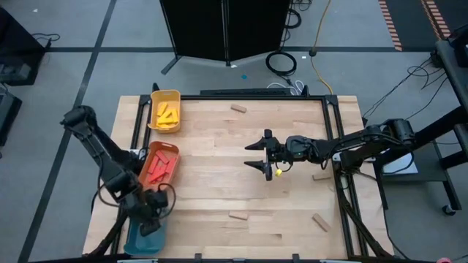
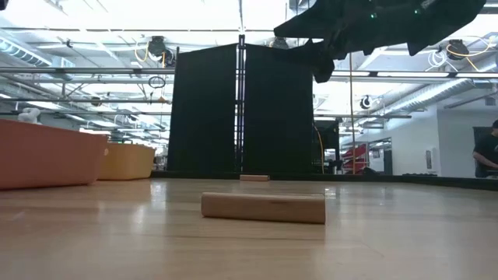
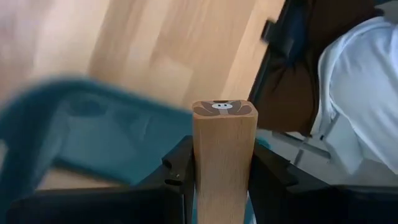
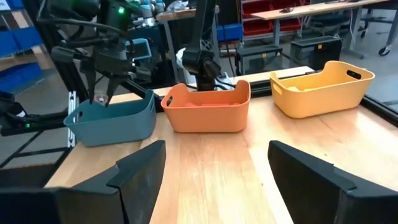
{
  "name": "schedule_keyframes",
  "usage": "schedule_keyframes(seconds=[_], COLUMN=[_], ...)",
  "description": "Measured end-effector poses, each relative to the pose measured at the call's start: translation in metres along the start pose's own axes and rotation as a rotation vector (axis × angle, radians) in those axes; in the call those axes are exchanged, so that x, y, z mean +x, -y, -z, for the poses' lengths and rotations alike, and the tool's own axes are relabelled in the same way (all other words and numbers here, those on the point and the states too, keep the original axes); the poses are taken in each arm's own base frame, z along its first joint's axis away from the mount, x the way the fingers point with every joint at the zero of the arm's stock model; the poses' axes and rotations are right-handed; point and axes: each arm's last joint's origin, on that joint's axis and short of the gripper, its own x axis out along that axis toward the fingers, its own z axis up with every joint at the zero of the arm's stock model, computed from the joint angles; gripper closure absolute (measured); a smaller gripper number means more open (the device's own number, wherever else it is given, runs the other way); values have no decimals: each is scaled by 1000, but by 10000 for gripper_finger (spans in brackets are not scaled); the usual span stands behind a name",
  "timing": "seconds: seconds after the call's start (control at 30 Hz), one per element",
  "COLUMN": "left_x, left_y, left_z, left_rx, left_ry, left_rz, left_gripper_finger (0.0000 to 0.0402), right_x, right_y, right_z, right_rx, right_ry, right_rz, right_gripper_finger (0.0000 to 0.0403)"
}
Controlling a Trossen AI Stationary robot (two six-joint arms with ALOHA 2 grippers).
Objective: Sort blocks
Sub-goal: Put the top right brown block in the blue bin
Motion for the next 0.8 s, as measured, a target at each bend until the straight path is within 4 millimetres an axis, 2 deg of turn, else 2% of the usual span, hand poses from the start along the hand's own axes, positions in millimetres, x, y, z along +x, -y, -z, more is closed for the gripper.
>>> schedule_keyframes(seconds=[0.17,0.4,0.8], left_x=[8,14,32], left_y=[2,-6,-8], left_z=[14,17,17], left_rx=[-69,-221,-103], left_ry=[-48,-70,-93], left_rz=[-33,-154,-235], left_gripper_finger=[303,300,255], right_x=[0,-1,-1], right_y=[-2,-9,-8], right_z=[1,10,13], right_rx=[-5,-23,-45], right_ry=[-3,-84,-119], right_rz=[-7,-21,-13], right_gripper_finger=[126,126,126])
